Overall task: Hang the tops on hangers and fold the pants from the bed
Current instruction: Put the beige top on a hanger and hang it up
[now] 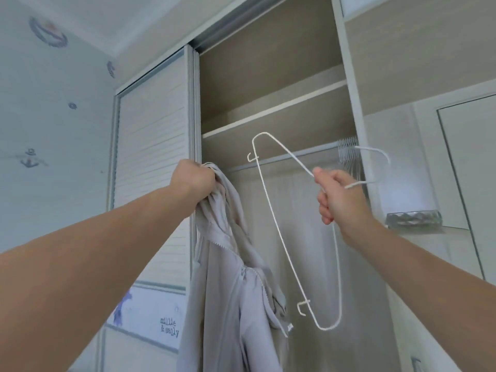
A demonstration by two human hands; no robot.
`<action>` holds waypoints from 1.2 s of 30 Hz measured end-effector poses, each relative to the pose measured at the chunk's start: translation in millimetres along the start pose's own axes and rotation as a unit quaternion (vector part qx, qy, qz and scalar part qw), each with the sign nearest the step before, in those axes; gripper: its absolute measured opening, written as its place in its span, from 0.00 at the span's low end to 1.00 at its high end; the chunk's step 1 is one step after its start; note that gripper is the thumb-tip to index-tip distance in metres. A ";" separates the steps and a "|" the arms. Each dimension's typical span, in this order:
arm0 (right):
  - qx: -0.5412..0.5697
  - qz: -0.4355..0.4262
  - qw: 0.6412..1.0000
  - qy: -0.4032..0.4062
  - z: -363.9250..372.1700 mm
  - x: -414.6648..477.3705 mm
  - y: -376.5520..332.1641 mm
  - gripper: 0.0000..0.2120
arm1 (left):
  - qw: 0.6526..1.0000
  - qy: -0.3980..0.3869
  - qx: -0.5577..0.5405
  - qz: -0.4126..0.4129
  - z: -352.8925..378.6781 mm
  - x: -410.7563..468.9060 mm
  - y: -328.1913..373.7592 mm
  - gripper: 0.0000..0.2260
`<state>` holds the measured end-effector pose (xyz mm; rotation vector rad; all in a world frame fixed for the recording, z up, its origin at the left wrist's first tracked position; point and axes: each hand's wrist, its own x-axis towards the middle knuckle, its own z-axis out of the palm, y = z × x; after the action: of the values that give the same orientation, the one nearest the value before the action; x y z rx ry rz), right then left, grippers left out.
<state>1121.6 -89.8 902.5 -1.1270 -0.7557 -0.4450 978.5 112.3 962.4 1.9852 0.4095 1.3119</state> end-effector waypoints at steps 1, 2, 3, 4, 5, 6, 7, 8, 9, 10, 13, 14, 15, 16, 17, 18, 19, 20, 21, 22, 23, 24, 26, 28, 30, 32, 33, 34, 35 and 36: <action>-0.006 0.017 1.000 -0.004 -3.2 -11.0 -6.6 0.12 | 1.000 -0.015 0.008 -0.007 -7.0 -13.8 -0.9 0.09; -0.016 0.034 0.999 -0.014 -6.5 -22.2 -12.3 0.14 | 0.999 -0.033 0.015 -0.008 -12.2 -22.8 -5.1 0.09; -0.024 0.046 0.998 -0.029 -10.5 -33.6 -17.7 0.15 | 0.998 -0.054 0.028 -0.018 -18.0 -32.0 -7.9 0.09; -0.030 0.053 0.997 -0.048 -15.4 -45.6 -22.5 0.16 | 0.996 -0.073 0.044 -0.025 -22.3 -40.3 -9.3 0.10; -0.032 0.058 0.996 -0.064 -21.1 -59.0 -27.3 0.17 | 0.994 -0.090 0.061 -0.029 -26.6 -50.9 -8.0 0.11; -0.030 0.062 0.995 -0.076 -27.6 -73.3 -32.1 0.17 | 0.991 -0.104 0.079 -0.027 -28.9 -58.5 -8.9 0.11; -0.022 0.065 0.994 -0.084 -34.6 -88.8 -37.1 0.18 | 0.988 -0.118 0.100 -0.021 -30.9 -67.4 -8.8 0.10; -0.009 0.069 0.994 -0.089 -42.1 -105.5 -42.3 0.18 | 0.984 -0.127 0.124 -0.015 -32.3 -75.7 -9.0 0.09; 0.005 0.072 0.993 -0.093 -49.7 -122.8 -46.3 0.18 | 0.981 -0.134 0.143 -0.007 -32.4 -84.8 -9.1 0.09; 0.016 0.077 0.992 -0.097 -58.4 -140.8 -48.9 0.18 | 0.977 -0.142 0.161 0.001 -31.4 -93.7 -11.1 0.09; 0.025 0.094 0.989 -0.107 -89.6 -199.9 -48.7 0.17 | 0.963 -0.170 0.210 0.000 -24.0 -126.7 -22.0 0.10; 0.033 0.100 0.988 -0.112 -101.6 -220.3 -47.0 0.15 | 0.960 -0.179 0.217 -0.004 -19.2 -138.9 -27.3 0.09; 0.043 0.109 0.986 -0.117 -114.5 -241.0 -45.2 0.15 | 0.956 -0.191 0.222 -0.012 -13.4 -152.5 -33.1 0.09; 0.049 0.118 0.984 -0.122 -127.6 -261.1 -42.8 0.15 | 0.953 -0.202 0.226 -0.022 -6.4 -166.1 -39.0 0.09; 0.050 0.128 0.982 -0.126 -140.9 -280.3 -40.4 0.16 | 0.949 -0.213 0.229 -0.035 1.2 -180.3 -44.1 0.10; 0.046 0.139 0.981 -0.128 -154.8 -298.9 -37.4 0.16 | 0.946 -0.224 0.229 -0.051 9.9 -194.8 -50.5 0.11; 0.043 0.154 0.979 -0.129 -168.9 -316.6 -34.0 0.16 | 0.942 -0.238 0.227 -0.072 19.2 -210.7 -57.4 0.12; 0.039 0.173 0.976 -0.128 -184.3 -334.0 -29.5 0.16 | 0.936 -0.255 0.224 -0.090 29.6 -226.6 -64.8 0.13; 0.031 0.197 0.971 -0.130 -199.1 -351.3 -25.0 0.16 | 0.930 -0.274 0.223 -0.105 40.1 -243.3 -70.7 0.14; 0.017 0.218 0.966 -0.136 -214.3 -367.7 -20.3 0.15 | 0.923 -0.290 0.223 -0.115 50.9 -259.5 -76.4 0.14; 0.002 0.239 0.960 -0.146 -229.0 -383.0 -15.7 0.14 | 0.917 -0.305 0.227 -0.124 61.0 -275.7 -80.7 0.15; -0.010 0.257 0.953 -0.158 -242.6 -396.2 -11.2 0.13 | 0.911 -0.317 0.230 -0.131 70.2 -290.9 -83.9 0.15; -0.043 0.286 0.941 -0.176 -267.5 -418.9 -4.9 0.15 | 0.902 -0.340 0.221 -0.147 87.7 -321.8 -87.2 0.15; -0.092 0.295 0.930 -0.200 -287.0 -433.9 -1.6 0.16 | 0.892 -0.366 0.214 -0.155 103.6 -351.1 -86.6 0.15; -0.140 0.297 0.918 -0.221 -303.4 -441.0 0.8 0.16 | 0.881 -0.398 0.205 -0.153 117.7 -379.8 -82.3 0.15; -0.185 0.283 0.913 -0.230 -317.6 -441.5 3.1 0.16 | 0.873 -0.421 0.199 -0.141 130.2 -406.2 -73.0 0.13; -0.200 0.273 0.911 -0.235 -324.0 -440.6 4.0 0.17 | 0.871 -0.428 0.200 -0.136 135.9 -418.2 -66.3 0.12; -0.210 0.264 0.909 -0.244 -329.7 -439.5 5.3 0.17 | 0.869 -0.434 0.196 -0.136 140.8 -429.4 -58.7 0.10; -0.214 0.262 0.906 -0.254 -334.9 -438.8 6.5 0.17 | 0.867 -0.441 0.184 -0.141 145.7 -440.2 -50.9 0.08; -0.222 0.263 0.900 -0.267 -339.5 -438.3 9.5 0.16 | 0.866 -0.448 0.167 -0.147 150.2 -450.4 -43.4 0.08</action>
<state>937.6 -421.2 497.7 -1.8613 -0.7947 0.1816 922.3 -187.8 596.2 2.4357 0.4595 0.0437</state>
